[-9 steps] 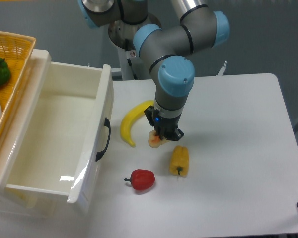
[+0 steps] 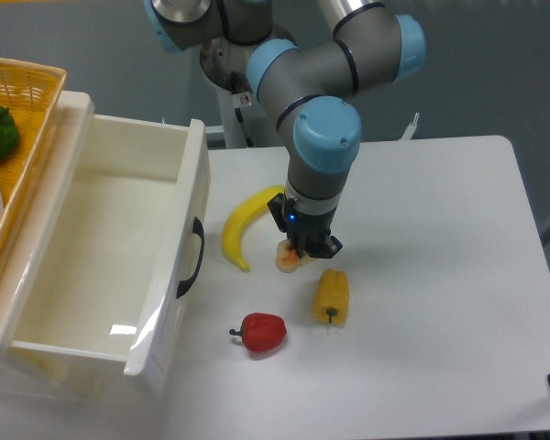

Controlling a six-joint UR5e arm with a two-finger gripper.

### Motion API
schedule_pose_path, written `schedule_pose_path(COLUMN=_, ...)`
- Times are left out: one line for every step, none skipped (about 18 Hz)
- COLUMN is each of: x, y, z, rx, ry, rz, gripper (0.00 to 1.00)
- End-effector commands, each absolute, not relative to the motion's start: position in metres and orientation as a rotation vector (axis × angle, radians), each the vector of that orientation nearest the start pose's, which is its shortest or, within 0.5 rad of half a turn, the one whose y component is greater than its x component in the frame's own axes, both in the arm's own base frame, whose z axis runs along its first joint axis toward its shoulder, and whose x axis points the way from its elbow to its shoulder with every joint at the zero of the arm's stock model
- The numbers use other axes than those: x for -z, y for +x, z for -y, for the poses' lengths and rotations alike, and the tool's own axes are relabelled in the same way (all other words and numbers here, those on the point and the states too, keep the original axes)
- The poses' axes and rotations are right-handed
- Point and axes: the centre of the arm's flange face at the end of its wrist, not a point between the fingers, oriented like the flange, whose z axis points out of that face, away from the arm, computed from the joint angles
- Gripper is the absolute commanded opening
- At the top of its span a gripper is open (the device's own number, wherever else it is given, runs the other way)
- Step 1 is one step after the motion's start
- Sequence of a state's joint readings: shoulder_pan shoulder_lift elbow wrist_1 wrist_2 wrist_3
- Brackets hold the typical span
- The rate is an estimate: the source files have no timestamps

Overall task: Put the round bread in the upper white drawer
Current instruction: 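Close the gripper around the round bread roll beside the banana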

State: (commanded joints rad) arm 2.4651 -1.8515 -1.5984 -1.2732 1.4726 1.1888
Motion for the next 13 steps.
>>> schedule_pose_path(x=-0.354, y=-0.37, z=-0.48, rx=0.084, ry=-3.027, rz=-0.444, gripper=0.0)
schedule_pose_path(x=-0.36, y=-0.37, z=-0.479, rx=0.071, ry=-3.025, rz=-0.423, gripper=0.0)
schedule_pose_path(x=-0.362, y=-0.369, z=-0.479, rx=0.066, ry=-3.025, rz=-0.402, gripper=0.0)
schedule_pose_path(x=-0.364, y=-0.37, z=-0.479, rx=0.063, ry=-3.024, rz=-0.393, gripper=0.0)
schedule_pose_path(x=-0.367, y=-0.37, z=-0.479, rx=0.057, ry=-3.022, rz=-0.391, gripper=0.0)
schedule_pose_path(x=-0.37, y=-0.37, z=-0.481, rx=0.05, ry=-3.02, rz=-0.384, gripper=0.0)
schedule_pose_path(x=-0.373, y=-0.371, z=-0.482, rx=0.044, ry=-3.019, rz=-0.361, gripper=0.0)
schedule_pose_path(x=-0.375, y=-0.371, z=-0.482, rx=0.042, ry=-3.016, rz=-0.342, gripper=0.0)
schedule_pose_path(x=-0.38, y=-0.371, z=-0.484, rx=0.033, ry=-3.01, rz=-0.333, gripper=0.0)
schedule_pose_path(x=-0.384, y=-0.371, z=-0.484, rx=0.024, ry=-3.007, rz=-0.321, gripper=0.0)
schedule_pose_path(x=-0.389, y=-0.37, z=-0.486, rx=0.02, ry=-3.001, rz=-0.303, gripper=0.0)
schedule_pose_path(x=-0.392, y=-0.37, z=-0.486, rx=0.027, ry=-2.991, rz=-0.282, gripper=0.0)
schedule_pose_path(x=-0.397, y=-0.369, z=-0.485, rx=0.023, ry=-2.981, rz=-0.264, gripper=0.0)
